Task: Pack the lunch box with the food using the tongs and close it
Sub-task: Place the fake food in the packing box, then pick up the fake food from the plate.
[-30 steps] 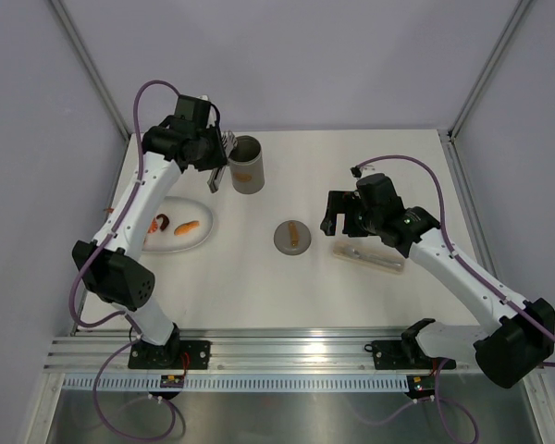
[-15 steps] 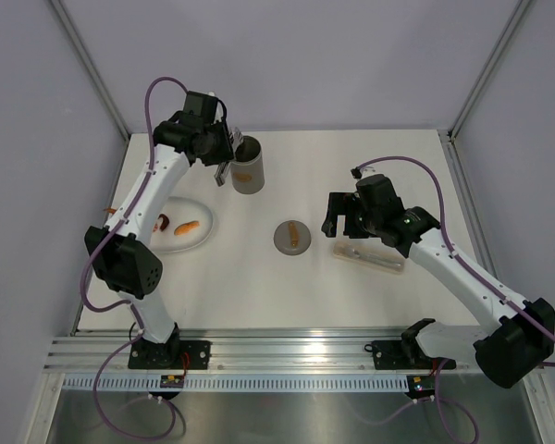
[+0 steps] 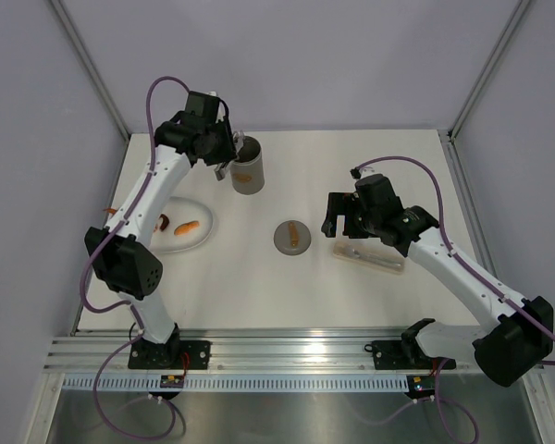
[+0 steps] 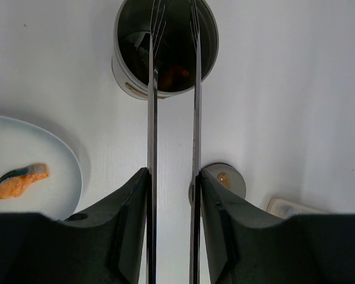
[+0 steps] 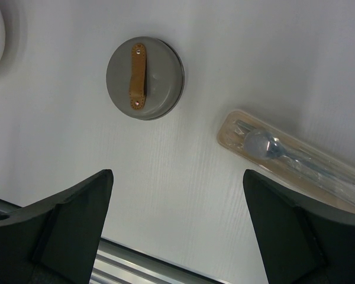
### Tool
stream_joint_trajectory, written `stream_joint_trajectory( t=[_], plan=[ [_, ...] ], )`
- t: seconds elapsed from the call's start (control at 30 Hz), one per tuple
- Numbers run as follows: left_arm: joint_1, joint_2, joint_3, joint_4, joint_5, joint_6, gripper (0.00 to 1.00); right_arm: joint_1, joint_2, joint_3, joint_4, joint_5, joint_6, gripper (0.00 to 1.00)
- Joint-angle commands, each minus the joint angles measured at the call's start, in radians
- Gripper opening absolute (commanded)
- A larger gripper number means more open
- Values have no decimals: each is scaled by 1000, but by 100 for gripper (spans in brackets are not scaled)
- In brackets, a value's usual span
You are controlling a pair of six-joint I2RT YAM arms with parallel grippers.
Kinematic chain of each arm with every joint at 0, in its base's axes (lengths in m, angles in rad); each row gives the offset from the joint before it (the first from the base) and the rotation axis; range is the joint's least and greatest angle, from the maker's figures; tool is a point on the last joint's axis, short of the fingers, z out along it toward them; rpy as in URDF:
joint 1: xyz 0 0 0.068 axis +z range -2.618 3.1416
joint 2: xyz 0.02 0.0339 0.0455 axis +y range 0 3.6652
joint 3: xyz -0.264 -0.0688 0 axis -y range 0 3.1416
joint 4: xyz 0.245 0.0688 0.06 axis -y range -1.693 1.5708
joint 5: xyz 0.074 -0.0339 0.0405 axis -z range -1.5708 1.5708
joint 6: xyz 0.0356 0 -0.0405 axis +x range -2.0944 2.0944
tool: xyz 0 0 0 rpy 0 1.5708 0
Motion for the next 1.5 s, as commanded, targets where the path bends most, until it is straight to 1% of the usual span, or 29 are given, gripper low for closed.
stream_joint_trajectory(
  t=[0.0,0.03,0.07,0.1,0.13,0.2,0.3,0.33,0.4,0.43,0.5,0.53,0.6,0.73,0.8,0.83,0.87,0.93,1.07,1.2,1.33,1.47],
  plan=[
    [-11,-86,16,27,-46,1,36,-1,0,40,6,5,-3,99],
    [-11,-128,2,14,-69,-3,28,-1,0,38,6,6,-3,99],
    [-11,-153,-13,9,-129,-12,26,-2,0,35,9,8,-3,99],
    [-11,-179,-61,7,-150,-15,25,-1,0,33,9,6,-2,99],
    [-8,-236,-88,1,-198,-17,23,-1,0,29,13,6,-2,99],
    [-2,-287,-160,-14,-241,-25,23,-1,0,24,18,3,-2,99],
    [33,-374,-222,-75,-318,-54,23,-1,3,21,21,-3,-8,99],
    [44,-397,-266,-103,-335,-66,24,1,5,21,21,-3,-8,99],
    [88,-470,-316,-112,-359,-87,24,-1,6,20,26,-8,-8,99],
    [105,-491,-366,-112,-364,-91,25,-1,6,18,32,-11,-8,99],
    [168,-529,-403,-125,-391,-98,28,-1,11,20,29,-17,-13,99],
    [206,-535,-417,-146,-404,-97,29,-1,11,23,29,-17,-14,99],
    [239,-538,-454,-177,-439,-86,30,-1,14,21,29,-17,-17,99],
    [306,-569,-544,-175,-505,-74,31,-1,25,21,41,-20,-16,99],
    [335,-584,-613,-145,-446,-37,32,-1,40,21,43,-20,-11,99],
    [386,-584,-629,-126,-421,-26,33,-1,41,17,56,-20,-8,99],
    [400,-581,-638,-122,-381,-11,33,-2,43,12,61,-25,-3,99],
    [429,-569,-653,-109,-355,3,34,-1,45,-3,82,-51,1,99],
    [458,-529,-661,-89,-281,18,35,-1,60,1,98,-60,-8,99],
    [483,-474,-647,-80,-240,24,38,-1,74,13,104,-58,-26,99],
    [506,-445,-630,-76,-197,34,45,-1,94,20,115,-60,-34,99],
    [517,-413,-601,-86,-181,47,47,1,107,15,130,-72,-26,99]
  ],
)
